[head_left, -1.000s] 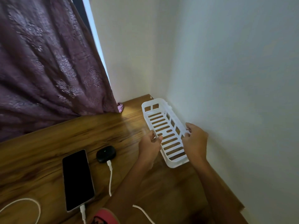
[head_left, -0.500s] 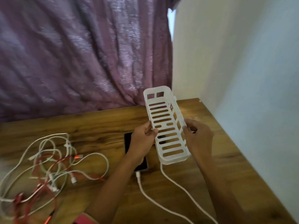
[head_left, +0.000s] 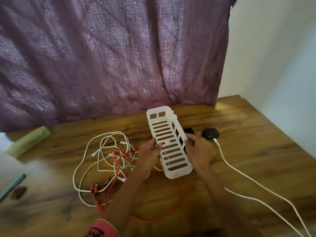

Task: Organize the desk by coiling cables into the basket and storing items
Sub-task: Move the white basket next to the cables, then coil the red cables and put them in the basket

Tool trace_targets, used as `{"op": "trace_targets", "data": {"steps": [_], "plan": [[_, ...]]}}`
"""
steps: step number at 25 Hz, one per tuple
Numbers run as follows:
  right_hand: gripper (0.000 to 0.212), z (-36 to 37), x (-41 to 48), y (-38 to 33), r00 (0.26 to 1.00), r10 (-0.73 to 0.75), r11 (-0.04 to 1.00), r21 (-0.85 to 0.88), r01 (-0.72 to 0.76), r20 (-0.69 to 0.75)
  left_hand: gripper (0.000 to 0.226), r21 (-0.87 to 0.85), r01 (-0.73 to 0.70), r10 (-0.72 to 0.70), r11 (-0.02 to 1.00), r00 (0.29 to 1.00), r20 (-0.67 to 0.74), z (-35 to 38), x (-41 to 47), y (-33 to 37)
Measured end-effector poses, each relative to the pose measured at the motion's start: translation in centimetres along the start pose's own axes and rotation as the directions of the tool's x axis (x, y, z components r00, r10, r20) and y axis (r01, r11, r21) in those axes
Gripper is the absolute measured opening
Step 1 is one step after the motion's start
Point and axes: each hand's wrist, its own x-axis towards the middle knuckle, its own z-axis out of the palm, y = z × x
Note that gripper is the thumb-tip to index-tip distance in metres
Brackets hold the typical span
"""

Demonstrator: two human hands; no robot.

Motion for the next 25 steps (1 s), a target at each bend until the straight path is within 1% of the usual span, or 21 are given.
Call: {"op": "trace_targets", "data": {"steps": [5,12,17,19,22,24,25], "plan": [[0.028,1.6,-0.8,0.5,0.998,0.058,0.998,-0.038,-0.058,0.017,0.031,-0.031,0.055,-0.054,0.998,0.997,0.057,-0.8,0.4,-1.3],[0.028,2.1,-0.6,1.5,0.997,0.074,0.996,-0.043,-0.072,0.026,0.032,-0.014,0.047,-0.046,0.999,0.997,0.065,-0.2,1.1,-2.1],[0.029,2.2,-0.6,1.7,0.998,0.063,0.997,-0.047,-0.062,0.027,0.032,0.038,-0.003,0.001,0.999,0.999,0.045,-0.1,0.3,-2.1],[0.029,2.3,-0.5,1.6,0.998,0.058,0.998,-0.041,-0.056,0.030,0.034,0.112,-0.064,0.060,0.992,0.997,0.037,-0.2,-0.1,-1.7],[0.033,3.0,-0.7,1.1,0.999,-0.031,0.996,-0.080,0.032,0.007,0.041,0.220,-0.200,0.205,0.955,0.979,0.001,-1.1,-1.0,-1.1],[0.033,4.0,-1.2,-0.1,0.986,-0.165,0.983,-0.088,0.164,-0.003,0.048,0.265,-0.244,0.266,0.933,0.963,-0.048,-2.4,-1.8,-0.6],[0.032,4.6,-1.5,-1.0,0.970,-0.244,0.967,-0.082,0.243,-0.002,0.049,0.312,-0.280,0.321,0.908,0.943,-0.089,-3.2,-2.1,-0.5]]}}
